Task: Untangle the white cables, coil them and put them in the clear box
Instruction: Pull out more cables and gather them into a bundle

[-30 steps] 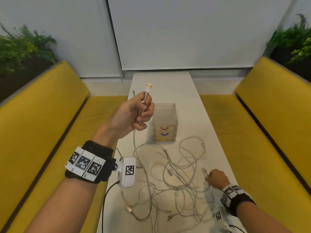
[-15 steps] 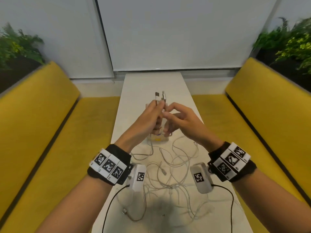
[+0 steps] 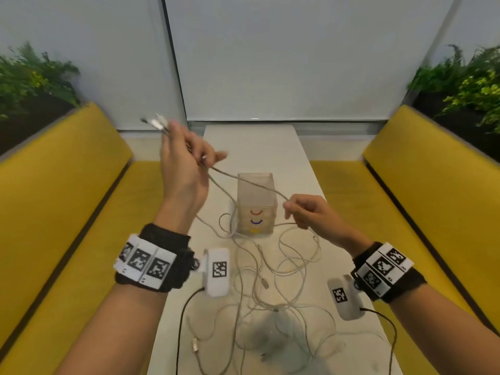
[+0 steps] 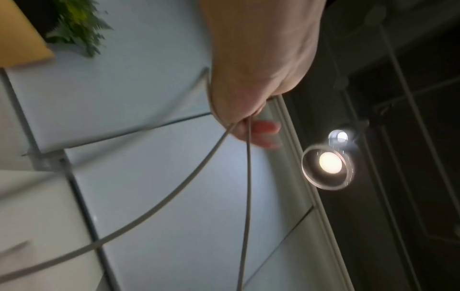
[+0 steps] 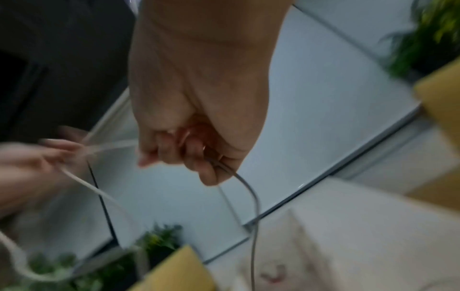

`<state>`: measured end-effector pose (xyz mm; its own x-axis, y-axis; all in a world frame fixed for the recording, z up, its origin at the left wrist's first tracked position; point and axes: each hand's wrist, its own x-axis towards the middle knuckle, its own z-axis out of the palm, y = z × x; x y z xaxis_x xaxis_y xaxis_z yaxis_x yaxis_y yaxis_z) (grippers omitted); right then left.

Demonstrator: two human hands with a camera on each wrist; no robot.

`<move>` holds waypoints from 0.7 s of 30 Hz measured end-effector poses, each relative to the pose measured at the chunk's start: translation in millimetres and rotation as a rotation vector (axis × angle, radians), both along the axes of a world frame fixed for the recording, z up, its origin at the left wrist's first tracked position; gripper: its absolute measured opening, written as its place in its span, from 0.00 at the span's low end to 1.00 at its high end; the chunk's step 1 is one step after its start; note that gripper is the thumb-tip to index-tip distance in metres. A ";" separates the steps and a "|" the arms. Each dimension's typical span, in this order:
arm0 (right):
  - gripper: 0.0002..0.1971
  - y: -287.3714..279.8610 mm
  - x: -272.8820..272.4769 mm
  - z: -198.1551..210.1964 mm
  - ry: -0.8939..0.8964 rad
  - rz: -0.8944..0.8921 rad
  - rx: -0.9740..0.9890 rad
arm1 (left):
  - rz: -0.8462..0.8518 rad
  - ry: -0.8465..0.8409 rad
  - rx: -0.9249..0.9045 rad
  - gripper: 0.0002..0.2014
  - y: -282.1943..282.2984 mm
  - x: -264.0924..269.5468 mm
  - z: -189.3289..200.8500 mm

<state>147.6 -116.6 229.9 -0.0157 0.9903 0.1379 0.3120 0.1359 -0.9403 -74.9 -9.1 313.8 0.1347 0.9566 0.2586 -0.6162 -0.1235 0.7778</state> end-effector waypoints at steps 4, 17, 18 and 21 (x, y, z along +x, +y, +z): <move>0.21 -0.7 3.6 4.4 -0.123 -0.046 0.035 | -0.027 0.515 0.284 0.14 -11.5 3.5 4.0; 0.37 -11.8 26.4 5.0 0.014 -0.088 -0.077 | 0.088 0.414 0.204 0.17 -3.3 -6.4 3.8; 0.38 -16.4 31.6 -7.3 0.033 -0.085 -0.138 | 0.137 0.320 0.163 0.18 0.8 -12.5 9.9; 0.33 -30.3 48.3 -47.9 0.084 -0.073 -0.319 | 0.264 0.132 0.154 0.20 9.7 -26.7 22.3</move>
